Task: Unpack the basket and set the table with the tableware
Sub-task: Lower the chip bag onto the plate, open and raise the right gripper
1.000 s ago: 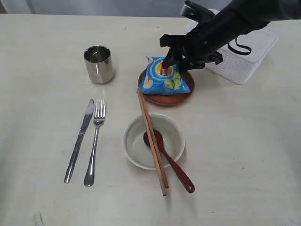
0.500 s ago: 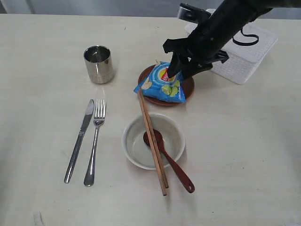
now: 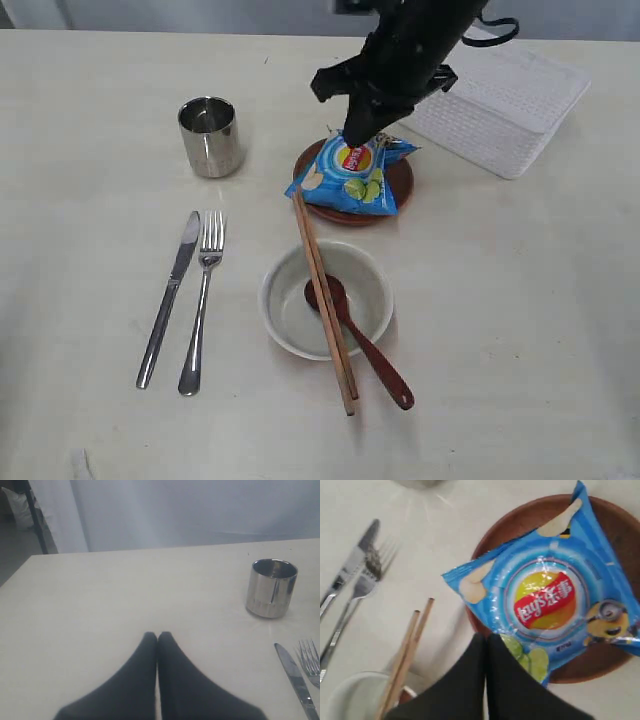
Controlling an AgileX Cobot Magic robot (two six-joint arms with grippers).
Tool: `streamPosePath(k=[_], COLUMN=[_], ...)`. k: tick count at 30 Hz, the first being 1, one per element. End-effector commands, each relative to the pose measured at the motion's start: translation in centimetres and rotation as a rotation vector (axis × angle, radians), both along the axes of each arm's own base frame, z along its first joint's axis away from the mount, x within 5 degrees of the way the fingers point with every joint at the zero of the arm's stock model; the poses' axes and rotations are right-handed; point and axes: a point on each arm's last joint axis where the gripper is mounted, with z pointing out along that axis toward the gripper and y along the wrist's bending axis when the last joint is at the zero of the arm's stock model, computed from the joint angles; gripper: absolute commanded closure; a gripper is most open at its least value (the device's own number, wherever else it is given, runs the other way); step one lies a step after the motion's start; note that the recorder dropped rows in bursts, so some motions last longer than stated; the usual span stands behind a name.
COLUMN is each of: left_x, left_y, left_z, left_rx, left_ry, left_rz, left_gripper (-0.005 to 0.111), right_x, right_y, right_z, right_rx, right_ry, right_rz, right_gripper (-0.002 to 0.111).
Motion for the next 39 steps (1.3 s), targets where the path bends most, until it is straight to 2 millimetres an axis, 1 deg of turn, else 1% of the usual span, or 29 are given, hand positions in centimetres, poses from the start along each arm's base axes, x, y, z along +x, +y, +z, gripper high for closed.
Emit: streamPosePath(k=[1,2,4,7,9,12,15,19,20,21,24,26,28,32,36,39], left_x=[0.0,0.0,0.0,0.0,0.0,0.0,0.0,0.0,0.0,0.0,0.0,0.0,0.0,0.0,0.0,0.0], left_y=[0.0,0.0,0.0,0.0,0.0,0.0,0.0,0.0,0.0,0.0,0.0,0.0,0.0,0.0,0.0,0.0], left_z=[-0.1,-0.1,-0.1,-0.1,-0.1,-0.1,-0.1,-0.1,-0.1,-0.1,-0.1,-0.1,-0.1,-0.1,-0.1,-0.1], left_rx=[-0.011,-0.011,-0.011,-0.011,-0.011,-0.011,-0.011,-0.011,-0.011,-0.011,-0.011,-0.011,-0.011,-0.011,-0.011,-0.011], left_ry=[0.001,0.001,0.001,0.001,0.001,0.001,0.001,0.001,0.001,0.001,0.001,0.001,0.001,0.001,0.001,0.001], left_rz=[0.001,0.001,0.001,0.001,0.001,0.001,0.001,0.001,0.001,0.001,0.001,0.001,0.001,0.001,0.001,0.001], left_gripper=[0.107,0.107,0.107,0.107,0.107,0.107,0.107,0.107,0.107,0.107,0.107,0.107,0.107,0.107,0.107,0.107], right_x=[0.8,0.9,0.9,0.8,0.7,0.7,0.8,1.1,1.1,1.0,0.5,0.1,-0.2,-0.4,-0.5,-0.5], right_y=[-0.9,-1.1,-1.1,-0.7,-0.6,-0.5,-0.6,-0.4,0.0,0.2,1.4,2.3,3.2,4.3,4.7,4.8], right_z=[-0.6,-1.0,-2.5,-4.3,-4.8,-5.0,-4.3,-2.3,-1.3,-0.8,-0.5,-0.8,-1.6,-3.6,-4.9,-5.0], right_rx=[-0.197,-0.225,-0.258,-0.284,-0.29,-0.295,-0.306,-0.286,-0.264,-0.254,-0.216,-0.211,-0.217,-0.224,-0.238,-0.238], right_ry=[-0.12,-0.115,-0.056,-0.008,0.003,0.001,-0.009,-0.038,-0.055,-0.066,-0.075,-0.086,-0.077,-0.049,-0.022,-0.02], right_rz=[-0.084,-0.096,-0.085,-0.068,-0.063,-0.055,-0.047,-0.051,-0.051,-0.049,-0.035,0.005,0.033,0.05,0.061,0.054], right_gripper=[0.108,0.108,0.108,0.108,0.108,0.108,0.108,0.108,0.108,0.108,0.108,0.108,0.108,0.108,0.108,0.108])
